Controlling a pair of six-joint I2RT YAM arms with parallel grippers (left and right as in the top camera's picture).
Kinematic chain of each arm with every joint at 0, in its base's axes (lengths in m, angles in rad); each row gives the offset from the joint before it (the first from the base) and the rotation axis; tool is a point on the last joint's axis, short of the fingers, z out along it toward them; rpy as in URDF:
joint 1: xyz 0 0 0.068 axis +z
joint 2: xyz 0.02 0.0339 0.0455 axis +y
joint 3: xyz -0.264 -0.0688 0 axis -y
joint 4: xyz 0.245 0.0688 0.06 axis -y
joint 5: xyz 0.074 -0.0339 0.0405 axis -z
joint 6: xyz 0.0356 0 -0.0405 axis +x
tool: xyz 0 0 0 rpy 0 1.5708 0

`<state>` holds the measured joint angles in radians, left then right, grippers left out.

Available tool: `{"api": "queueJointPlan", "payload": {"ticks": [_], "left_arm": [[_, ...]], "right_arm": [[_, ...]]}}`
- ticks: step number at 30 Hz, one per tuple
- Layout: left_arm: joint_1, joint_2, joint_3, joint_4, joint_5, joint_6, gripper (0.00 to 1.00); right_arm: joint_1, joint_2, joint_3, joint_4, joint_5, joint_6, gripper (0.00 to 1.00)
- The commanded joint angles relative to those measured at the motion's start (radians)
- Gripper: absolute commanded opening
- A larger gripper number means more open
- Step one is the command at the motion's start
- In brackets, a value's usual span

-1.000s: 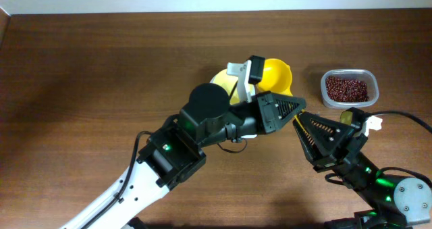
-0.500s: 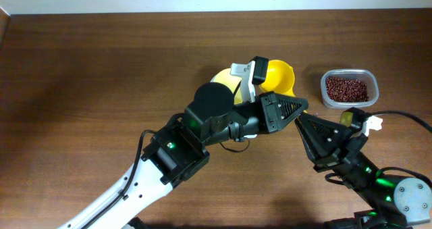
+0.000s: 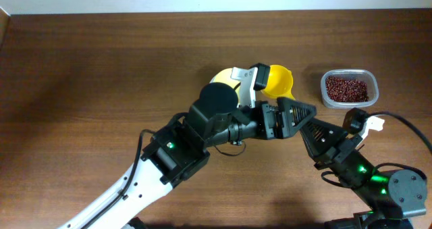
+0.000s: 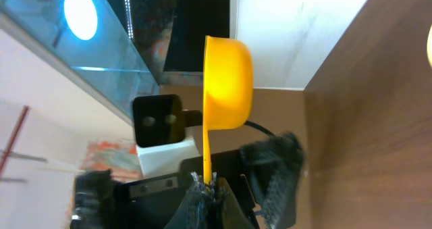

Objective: Scoop item into bowl and weigh 50g on scale
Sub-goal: 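Grasp the scoop handle with the right gripper and release the left, then carry the scoop with the right gripper to the bean container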

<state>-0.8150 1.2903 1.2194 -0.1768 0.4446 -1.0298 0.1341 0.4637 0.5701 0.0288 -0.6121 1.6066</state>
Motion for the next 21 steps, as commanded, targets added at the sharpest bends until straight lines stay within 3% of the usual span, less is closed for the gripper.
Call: {"api": "queueJointPlan", "payload": {"ticks": [1, 3, 8, 11, 14, 21], "left_arm": [[0.042, -0.050, 0.008, -0.174, -0.081, 0.155, 0.99], [0.052, -0.126, 0.008, -0.359, -0.241, 0.209, 0.99], [0.052, -0.360, 0.008, -0.569, -0.463, 0.329, 0.99], [0.052, -0.415, 0.008, -0.728, -0.581, 0.329, 0.99], [0.052, -0.381, 0.008, -0.883, -0.592, 0.330, 0.99], [0.052, -0.314, 0.008, -0.929, -0.580, 0.399, 0.99]], "right_arm": [[-0.004, -0.005, 0.012, -0.028, 0.039, -0.163, 0.04], [-0.004, -0.006, 0.012, -0.109, 0.079, -0.232, 0.04], [-0.003, -0.005, 0.012, -0.328, 0.170, -0.382, 0.04], [-0.003, -0.006, 0.012, -0.418, 0.172, -0.482, 0.04], [-0.003, -0.006, 0.056, -0.593, 0.180, -0.612, 0.04], [-0.003, 0.042, 0.391, -0.959, 0.267, -0.814, 0.04]]}}
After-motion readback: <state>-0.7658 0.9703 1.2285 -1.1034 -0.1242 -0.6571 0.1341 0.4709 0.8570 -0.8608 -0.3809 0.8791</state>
